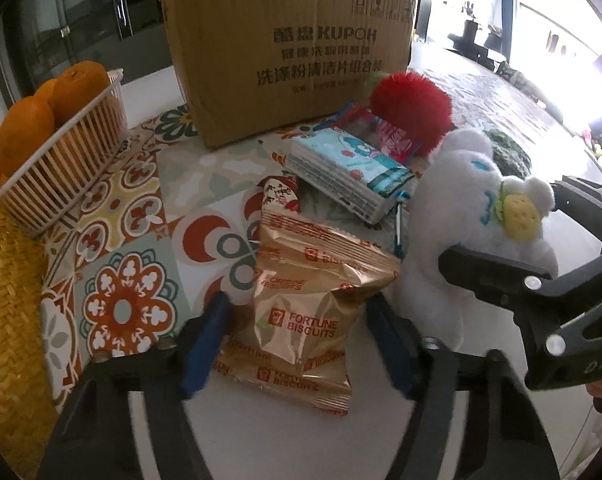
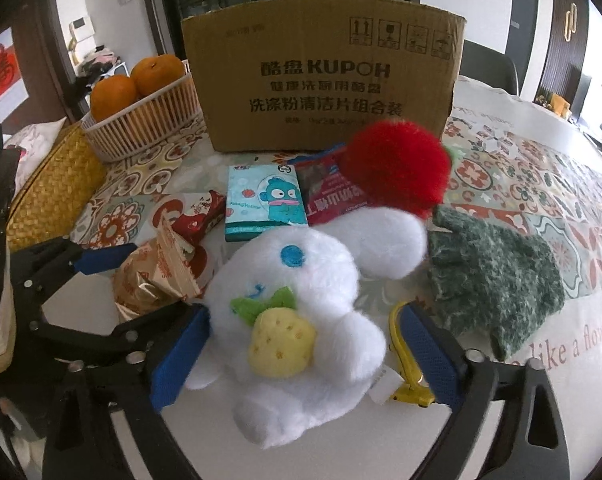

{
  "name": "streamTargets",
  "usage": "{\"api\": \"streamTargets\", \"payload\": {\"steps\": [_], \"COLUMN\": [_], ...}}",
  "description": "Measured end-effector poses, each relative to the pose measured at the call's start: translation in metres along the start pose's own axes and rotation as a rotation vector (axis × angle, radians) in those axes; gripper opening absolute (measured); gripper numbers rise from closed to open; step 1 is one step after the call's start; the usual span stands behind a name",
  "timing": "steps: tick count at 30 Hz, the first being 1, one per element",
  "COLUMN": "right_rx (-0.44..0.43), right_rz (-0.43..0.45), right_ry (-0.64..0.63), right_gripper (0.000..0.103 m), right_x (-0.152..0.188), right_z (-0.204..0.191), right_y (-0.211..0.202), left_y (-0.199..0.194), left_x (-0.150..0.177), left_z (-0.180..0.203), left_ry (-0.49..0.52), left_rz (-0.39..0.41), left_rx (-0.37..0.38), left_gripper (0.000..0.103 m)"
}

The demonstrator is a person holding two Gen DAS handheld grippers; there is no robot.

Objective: Organize soft objects
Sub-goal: 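Close the left gripper on the biscuits while the right gripper closes on the bunny, then lift the biscuits with the left tool while the right tool carries the bunny over the box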

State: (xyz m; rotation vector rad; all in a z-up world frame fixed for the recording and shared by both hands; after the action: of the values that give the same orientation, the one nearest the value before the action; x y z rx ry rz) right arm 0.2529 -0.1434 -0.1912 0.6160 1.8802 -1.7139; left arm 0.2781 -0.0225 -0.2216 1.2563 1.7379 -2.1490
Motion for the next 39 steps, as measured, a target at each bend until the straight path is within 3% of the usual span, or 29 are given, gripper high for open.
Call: {"api": "streamTargets", "payload": {"steps": [5, 9, 21, 30, 39], "right_rx": [-0.036, -0.042, -0.070, -0.095, -0.107], "right_rz": [-0.003, 0.002, 0.061, 0.161, 0.261], "right_ry": [0.012, 0.024, 0.088, 0.102, 0.108], "right_gripper": [0.072, 0.068, 0.066, 0.067, 0.067], "right_x": [0.001, 0.002, -0.007, -0.026, -0.051], "right_z": [-0.002, -0.004, 0.006, 0.013, 0.021], "right_y": [-0.002, -0.003, -0.029, -0.067, -0.101], "left_y": [-0.006, -0.015, -0.055, -0.097, -0.124], "left_x": [-0.001, 0.000, -0.006, -0.031, -0.063], "left_z": [0.001, 0.000, 0.005, 0.013, 0.023], "left_ry": [-0.035, -0.095, -0.198, -0.204, -0.190], "left_rz": [0.008, 0.026, 0.102, 0.190, 0.260], "left_rx": [0.008, 0.003, -0.067, -0.133, -0.131], "left_gripper": [0.048, 0.047, 0.047, 0.047, 0.047]}}
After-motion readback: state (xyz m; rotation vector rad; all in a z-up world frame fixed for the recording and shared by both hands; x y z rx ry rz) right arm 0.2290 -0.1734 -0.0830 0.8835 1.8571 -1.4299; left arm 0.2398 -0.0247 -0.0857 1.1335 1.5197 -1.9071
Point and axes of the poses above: each gripper's, at about its wrist camera, not at the fingertips, and y roughly the way its jaws point, z to its right, x to its underside, the point moved 8 cm from there along y, roughly the way its jaws point, and after that the axes turned 6 degrees about z, right-handed, at the moved point
